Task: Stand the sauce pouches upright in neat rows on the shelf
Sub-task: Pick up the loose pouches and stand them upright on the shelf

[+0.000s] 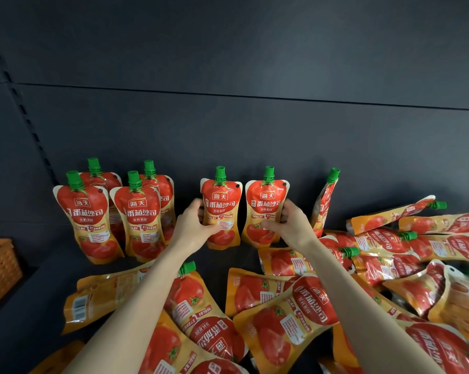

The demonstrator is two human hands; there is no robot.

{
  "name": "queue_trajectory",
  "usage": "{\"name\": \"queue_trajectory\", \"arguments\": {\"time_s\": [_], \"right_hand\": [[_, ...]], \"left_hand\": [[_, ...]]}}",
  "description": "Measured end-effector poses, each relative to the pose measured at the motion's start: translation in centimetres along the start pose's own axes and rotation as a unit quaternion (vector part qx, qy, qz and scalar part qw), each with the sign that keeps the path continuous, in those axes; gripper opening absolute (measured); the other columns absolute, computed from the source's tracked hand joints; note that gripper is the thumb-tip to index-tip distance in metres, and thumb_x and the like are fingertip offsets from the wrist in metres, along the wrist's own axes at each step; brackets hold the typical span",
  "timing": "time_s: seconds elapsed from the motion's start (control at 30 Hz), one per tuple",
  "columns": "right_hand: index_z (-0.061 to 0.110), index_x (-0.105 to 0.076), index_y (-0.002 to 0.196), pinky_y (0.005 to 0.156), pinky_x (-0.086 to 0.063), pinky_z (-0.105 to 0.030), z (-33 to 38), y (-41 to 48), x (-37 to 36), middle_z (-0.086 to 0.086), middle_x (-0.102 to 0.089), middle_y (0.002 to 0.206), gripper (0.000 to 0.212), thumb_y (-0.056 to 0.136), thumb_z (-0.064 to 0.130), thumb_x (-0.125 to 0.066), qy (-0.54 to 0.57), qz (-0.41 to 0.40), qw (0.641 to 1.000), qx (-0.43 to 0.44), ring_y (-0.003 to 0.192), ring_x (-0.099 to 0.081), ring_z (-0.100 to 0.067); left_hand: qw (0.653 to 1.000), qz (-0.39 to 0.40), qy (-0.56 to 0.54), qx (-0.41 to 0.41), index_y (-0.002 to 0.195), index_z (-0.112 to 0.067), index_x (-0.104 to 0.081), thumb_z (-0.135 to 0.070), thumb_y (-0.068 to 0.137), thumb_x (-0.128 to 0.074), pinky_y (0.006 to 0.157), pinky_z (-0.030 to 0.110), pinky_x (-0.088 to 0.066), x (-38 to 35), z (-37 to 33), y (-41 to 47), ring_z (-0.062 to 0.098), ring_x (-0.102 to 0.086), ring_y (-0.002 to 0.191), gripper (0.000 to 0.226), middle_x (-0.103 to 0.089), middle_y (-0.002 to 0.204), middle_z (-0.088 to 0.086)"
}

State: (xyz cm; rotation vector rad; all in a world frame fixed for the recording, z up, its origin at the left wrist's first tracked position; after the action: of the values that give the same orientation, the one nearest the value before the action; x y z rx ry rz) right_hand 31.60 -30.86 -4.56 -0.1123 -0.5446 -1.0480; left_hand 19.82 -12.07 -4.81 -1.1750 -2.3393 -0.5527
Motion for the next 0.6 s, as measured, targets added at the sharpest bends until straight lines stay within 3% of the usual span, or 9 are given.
{"name": "queue_trajectory", "arguments": {"time_s": [0.2, 0.37, 0.6], "right_hand": [[0.011, -0.047, 0.122, 0.083, -0.046, -0.021, 0.4, -0.5, 0.5, -0.004, -0.060, 0.123, 0.048, 0.081, 0.016, -0.071, -0.005, -0.016, 1.000, 0.001, 0.114, -0.057, -0.020], [0.011, -0.043, 0.127, 0.091, -0.047, -0.030, 0.3, -0.9, 0.7, -0.006, -0.057, 0.127, 0.053, 0.082, 0.020, -0.071, -0.021, -0.026, 0.999, -0.006, 0.117, -0.054, -0.022], [0.011, -0.043, 0.129, 0.083, -0.047, -0.024, 0.2, -1.7, 1.2, -0.007, -0.057, 0.126, 0.056, 0.081, 0.019, -0.071, -0.019, -0.041, 0.999, -0.010, 0.113, -0.056, -0.020]], "left_hand": [[1.000, -0.011, -0.010, -0.004, 0.130, -0.013, -0.042, -0.023, 0.075, -0.076, 0.092, 0.036, -0.047, 0.5, -0.4, -0.3, 0.023, -0.055, 0.116, 0.065, -0.057, 0.128, 0.008], [1.000, -0.021, -0.019, -0.005, 0.128, -0.013, -0.043, -0.022, 0.075, -0.076, 0.090, 0.036, -0.047, 0.8, -0.4, -0.6, 0.022, -0.056, 0.115, 0.062, -0.057, 0.126, 0.008], [0.999, -0.044, -0.018, -0.013, 0.127, -0.011, -0.045, -0.019, 0.076, -0.075, 0.089, 0.029, -0.044, 1.3, -0.5, -1.2, 0.021, -0.054, 0.117, 0.060, -0.056, 0.127, 0.008]]}}
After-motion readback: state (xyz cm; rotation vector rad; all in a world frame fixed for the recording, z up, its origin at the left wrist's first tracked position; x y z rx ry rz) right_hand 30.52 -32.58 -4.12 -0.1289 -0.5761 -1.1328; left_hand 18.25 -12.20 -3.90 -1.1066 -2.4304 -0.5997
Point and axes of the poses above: each hand's wrist, its own y-axis towards the middle knuckle, its own x-axis out of the back of the hand, z = x × y, the point moved 10 cm from there along y, towards the middle knuckle
